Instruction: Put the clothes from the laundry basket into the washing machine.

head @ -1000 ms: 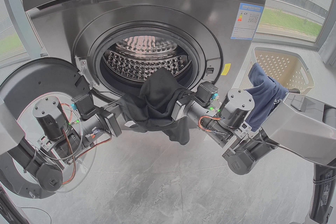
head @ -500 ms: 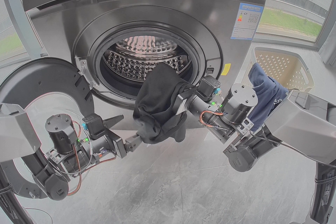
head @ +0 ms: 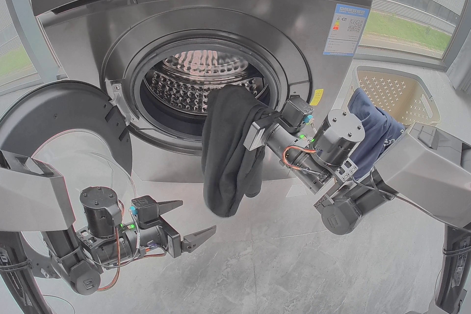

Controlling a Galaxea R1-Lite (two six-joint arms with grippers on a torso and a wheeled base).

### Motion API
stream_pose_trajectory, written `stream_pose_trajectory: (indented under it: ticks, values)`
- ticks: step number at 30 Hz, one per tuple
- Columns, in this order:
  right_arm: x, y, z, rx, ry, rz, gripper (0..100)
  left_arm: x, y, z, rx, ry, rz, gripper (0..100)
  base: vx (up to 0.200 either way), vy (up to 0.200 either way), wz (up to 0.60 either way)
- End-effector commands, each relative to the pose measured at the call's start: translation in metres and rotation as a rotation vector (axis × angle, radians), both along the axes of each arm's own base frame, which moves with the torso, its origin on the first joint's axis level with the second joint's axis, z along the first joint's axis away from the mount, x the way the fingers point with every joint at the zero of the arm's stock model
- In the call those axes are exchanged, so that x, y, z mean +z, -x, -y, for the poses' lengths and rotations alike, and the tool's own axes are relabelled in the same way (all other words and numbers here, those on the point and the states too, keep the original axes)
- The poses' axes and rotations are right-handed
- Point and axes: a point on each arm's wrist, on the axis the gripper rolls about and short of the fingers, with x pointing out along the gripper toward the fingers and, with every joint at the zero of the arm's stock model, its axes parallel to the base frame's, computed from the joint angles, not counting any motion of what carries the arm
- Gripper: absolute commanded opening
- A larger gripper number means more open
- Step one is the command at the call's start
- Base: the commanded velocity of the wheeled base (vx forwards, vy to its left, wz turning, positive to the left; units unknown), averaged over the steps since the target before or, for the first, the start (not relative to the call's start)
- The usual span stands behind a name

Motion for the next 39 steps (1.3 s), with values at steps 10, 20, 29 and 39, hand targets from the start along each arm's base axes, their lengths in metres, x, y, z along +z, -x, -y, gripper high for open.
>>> stream_pose_trajectory:
  ticks: [10,20,29,39]
  values:
    - [0.000,0.001,-0.006,0.013,-0.004,0.006,0,0.015,-0.028,0.041,-0.018,0.095,0.104,100,0.000,0.000,0.00]
    - [-0.003,0.007,-0.017,0.041,-0.001,0.001,0,0.012,-0.065,0.062,0.003,0.168,0.132,100,0.000,0.000,0.00]
    - [-0.001,0.020,-0.025,0.075,-0.003,-0.006,0,-0.004,-0.093,0.070,0.029,0.175,0.146,100,0.000,0.000,0.00]
    - [-0.002,0.044,-0.028,0.120,0.008,-0.031,0,-0.012,-0.121,0.064,0.121,0.172,0.163,100,0.000,0.000,0.00]
